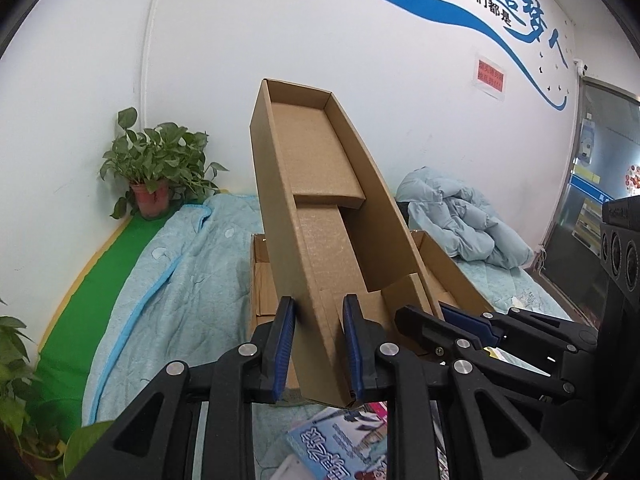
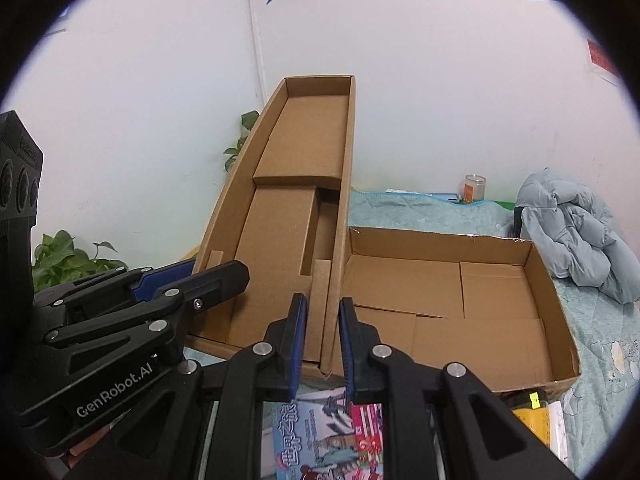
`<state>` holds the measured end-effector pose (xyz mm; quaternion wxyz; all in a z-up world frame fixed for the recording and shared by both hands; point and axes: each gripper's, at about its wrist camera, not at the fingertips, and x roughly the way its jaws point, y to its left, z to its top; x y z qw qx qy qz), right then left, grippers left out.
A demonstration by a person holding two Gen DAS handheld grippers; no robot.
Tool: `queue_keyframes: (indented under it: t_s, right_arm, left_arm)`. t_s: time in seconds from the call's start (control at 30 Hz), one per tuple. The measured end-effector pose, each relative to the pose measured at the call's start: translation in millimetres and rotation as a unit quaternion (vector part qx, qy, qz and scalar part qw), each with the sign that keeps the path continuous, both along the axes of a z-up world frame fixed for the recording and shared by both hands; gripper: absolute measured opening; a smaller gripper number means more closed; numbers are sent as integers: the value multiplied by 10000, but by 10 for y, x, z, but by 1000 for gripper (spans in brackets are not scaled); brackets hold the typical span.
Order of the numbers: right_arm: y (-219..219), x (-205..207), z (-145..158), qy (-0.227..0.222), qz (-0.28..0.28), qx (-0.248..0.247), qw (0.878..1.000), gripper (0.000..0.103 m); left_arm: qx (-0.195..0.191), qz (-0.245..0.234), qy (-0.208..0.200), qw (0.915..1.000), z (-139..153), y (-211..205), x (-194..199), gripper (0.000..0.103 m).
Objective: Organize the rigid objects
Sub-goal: 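Lift the insert with both grippers, lower it into the large box, open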
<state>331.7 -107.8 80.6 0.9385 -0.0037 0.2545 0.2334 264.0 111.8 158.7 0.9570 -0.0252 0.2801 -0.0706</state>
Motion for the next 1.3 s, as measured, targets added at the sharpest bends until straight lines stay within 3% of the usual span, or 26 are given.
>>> queue_keyframes:
  t_s: [0.33, 0.63, 0.8, 0.97, 1.2, 1.3]
  right_arm:
    - [148, 656, -268, 762, -113, -21, 9970, 15]
    - [247, 1307, -880, 2146, -73, 232, 9764, 16]
    - [307, 1472, -1230, 2773, -113, 194, 9605, 16]
    - [360, 1469, -1396, 3179, -64, 177, 9479, 16]
    - [443, 1499, -1433, 3237, 27, -63, 9461, 19]
    - [453, 1463, -1382, 3081, 62, -191, 9511, 21]
  left_arm:
    - [-25, -94, 678, 9977, -523, 123, 1048, 21]
    - [44, 6, 1494, 9888, -1400, 278, 1781, 21]
    - [115, 93, 1884, 9820, -1896, 323, 1914, 18]
    - [28, 224, 2181, 9757, -2144, 395, 1963, 17]
    - [104, 453, 2124, 9761, -2127, 403, 1754, 14]
    - [-30, 526, 1900, 9804, -1981, 432, 1532, 21]
